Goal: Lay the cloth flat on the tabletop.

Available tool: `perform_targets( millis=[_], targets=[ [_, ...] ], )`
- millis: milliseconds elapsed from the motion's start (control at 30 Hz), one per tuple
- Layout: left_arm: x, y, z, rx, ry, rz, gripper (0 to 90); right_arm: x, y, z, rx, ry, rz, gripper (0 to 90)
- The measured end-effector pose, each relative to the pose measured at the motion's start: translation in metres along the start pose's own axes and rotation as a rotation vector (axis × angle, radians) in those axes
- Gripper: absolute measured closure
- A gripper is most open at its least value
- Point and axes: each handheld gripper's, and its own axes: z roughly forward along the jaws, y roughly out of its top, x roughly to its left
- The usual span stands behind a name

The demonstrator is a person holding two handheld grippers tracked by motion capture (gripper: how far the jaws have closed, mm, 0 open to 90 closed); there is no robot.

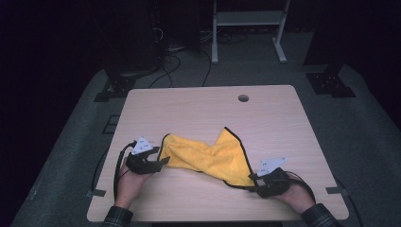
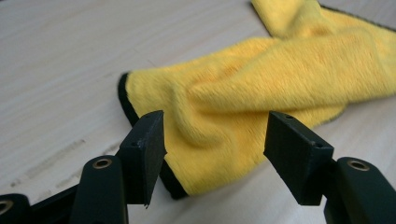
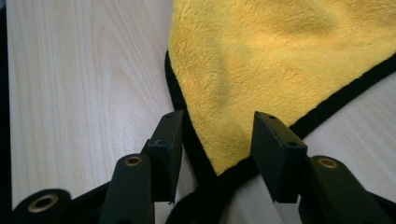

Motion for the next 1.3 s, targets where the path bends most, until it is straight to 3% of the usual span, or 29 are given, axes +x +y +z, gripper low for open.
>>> perform_targets(
  millis=[133, 267, 500, 600, 800, 833, 867, 933, 1100, 1200, 1300],
  targets=[
    [-0.004, -0.009, 0.006, 0.06, -0.008, 0.036, 34.3, 0.001, 0.001, 0.0, 0.007, -0.011, -0.011, 58.4],
    [-0.004, -0.014, 0.01, 0.115, 0.022, 0.067, 30.2, -0.001, 0.0, 0.0, 0.01, -0.027, -0.017, 66.0],
    [0.0, -0.018, 0.024, 0.165, 0.02, 0.06, 32.6, -0.002, 0.0, 0.0, 0.007, -0.028, -0.008, 69.6],
    [0.003, -0.018, 0.027, 0.164, 0.023, 0.06, 40.6, -0.003, 0.0, 0.0, 0.006, -0.028, -0.004, 70.7],
    [0.002, -0.014, 0.03, 0.173, -0.002, 0.067, 72.4, -0.004, 0.0, -0.001, 0.003, -0.026, 0.009, 74.9],
    [0.002, -0.013, 0.029, 0.179, -0.008, 0.065, 75.1, -0.005, 0.0, -0.001, 0.004, -0.026, 0.008, 76.7],
    [0.001, -0.012, 0.028, 0.184, -0.041, 0.048, 77.4, -0.005, 0.0, -0.001, 0.005, -0.018, 0.009, 81.4],
    [-0.001, -0.011, 0.026, 0.184, -0.058, 0.046, 77.6, -0.005, 0.0, -0.002, 0.007, -0.017, 0.009, 82.1],
    [-0.01, -0.005, 0.005, 0.125, -0.118, 0.044, 79.3, -0.008, 0.0, -0.01, -0.014, -0.001, 0.018, 83.6],
    [-0.013, 0.005, -0.011, 0.049, -0.144, 0.047, 79.7, -0.015, 0.001, -0.025, -0.084, -0.007, 0.048, 83.7],
    [-0.014, 0.013, -0.023, -0.008, -0.168, 0.037, 79.7, -0.02, 0.001, -0.033, -0.114, -0.017, 0.058, 83.8]
  ],
)
